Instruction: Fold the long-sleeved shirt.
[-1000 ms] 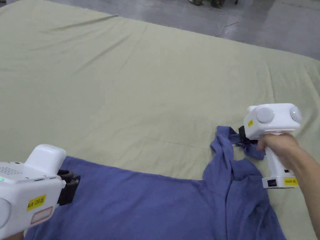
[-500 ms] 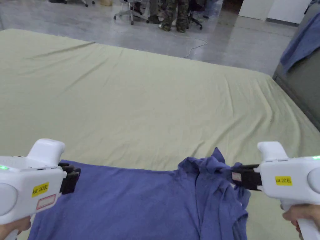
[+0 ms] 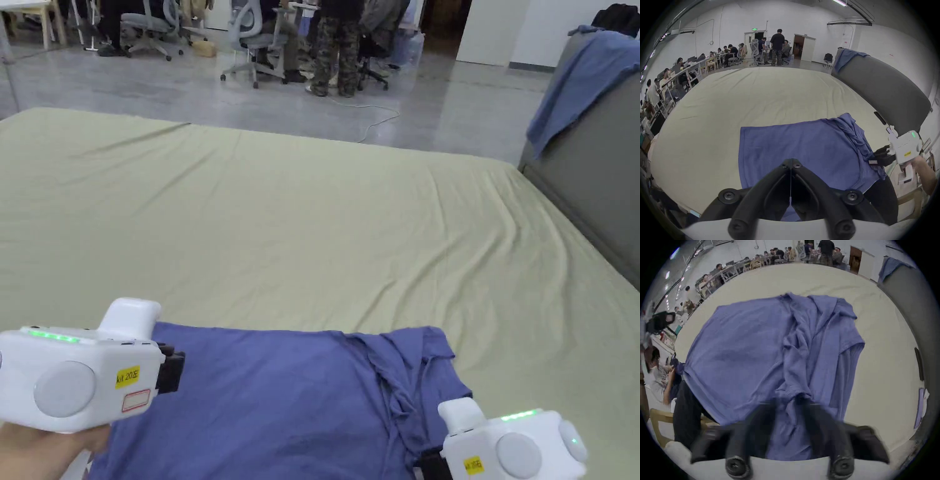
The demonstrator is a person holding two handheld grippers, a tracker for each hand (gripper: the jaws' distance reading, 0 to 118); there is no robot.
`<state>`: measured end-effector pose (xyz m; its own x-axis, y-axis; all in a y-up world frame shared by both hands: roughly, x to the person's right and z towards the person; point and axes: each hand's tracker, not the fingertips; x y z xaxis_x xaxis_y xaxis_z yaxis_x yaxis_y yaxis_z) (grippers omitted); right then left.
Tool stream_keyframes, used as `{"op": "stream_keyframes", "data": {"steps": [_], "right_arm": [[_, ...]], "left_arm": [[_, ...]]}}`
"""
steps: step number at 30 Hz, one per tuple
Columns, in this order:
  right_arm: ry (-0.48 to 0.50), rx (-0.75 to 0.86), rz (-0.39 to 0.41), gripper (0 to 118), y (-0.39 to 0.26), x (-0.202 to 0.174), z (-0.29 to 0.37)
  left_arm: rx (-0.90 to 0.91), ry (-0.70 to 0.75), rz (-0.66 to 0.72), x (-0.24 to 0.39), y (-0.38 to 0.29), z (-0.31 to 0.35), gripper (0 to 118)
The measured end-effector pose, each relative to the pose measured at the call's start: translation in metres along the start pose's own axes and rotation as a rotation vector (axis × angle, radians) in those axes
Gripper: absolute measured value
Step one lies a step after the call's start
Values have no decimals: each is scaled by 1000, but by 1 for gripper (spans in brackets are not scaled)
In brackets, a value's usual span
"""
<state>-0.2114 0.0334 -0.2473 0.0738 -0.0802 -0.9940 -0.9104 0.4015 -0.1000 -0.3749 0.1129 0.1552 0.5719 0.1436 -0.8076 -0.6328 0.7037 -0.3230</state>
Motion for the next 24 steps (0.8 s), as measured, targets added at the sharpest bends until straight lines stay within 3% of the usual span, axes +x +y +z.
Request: {"op": "stream_keyframes", "data": {"steps": [2, 3, 5, 6, 7, 9, 13, 14, 15, 16, 21, 24], "right_arm": [[-11, 53, -22, 99, 4, 1, 22], [-13, 97, -39, 111, 2, 3, 35], [-13, 203, -81, 109, 9, 10, 60], [-30, 240, -116, 100, 13, 13, 68], [-44, 262, -128, 76, 16, 16, 74], [-93, 291, -99, 0, 24, 17, 81], [-112, 302, -91, 0, 32, 19, 74], [-94, 299, -101, 0, 33, 20, 70], [-76, 294, -112, 0, 35, 22, 67], [-63, 283, -114, 0, 35, 23, 63], [-50, 220, -84, 0, 32, 22, 42], [-46, 166, -76, 0, 33, 26, 29]], "left_arm": [[1, 0, 1, 0, -1, 2, 0], [1, -1, 1, 0, -1, 2, 0], [0, 1, 0, 0, 1, -1, 0], [8, 28, 0, -1, 2, -4, 0], [22, 67, -5, -1, 4, -6, 0], [19, 86, -19, -5, 14, -19, 0], [61, 145, 41, -22, 33, -47, 1], [64, 162, 27, -29, 39, -60, 25], [65, 192, 19, -38, 45, -73, 82], [52, 190, 15, -48, 51, -89, 117], [-80, 328, 48, -91, 76, -170, 114], [-176, 329, 84, -107, 74, -201, 114]]}}
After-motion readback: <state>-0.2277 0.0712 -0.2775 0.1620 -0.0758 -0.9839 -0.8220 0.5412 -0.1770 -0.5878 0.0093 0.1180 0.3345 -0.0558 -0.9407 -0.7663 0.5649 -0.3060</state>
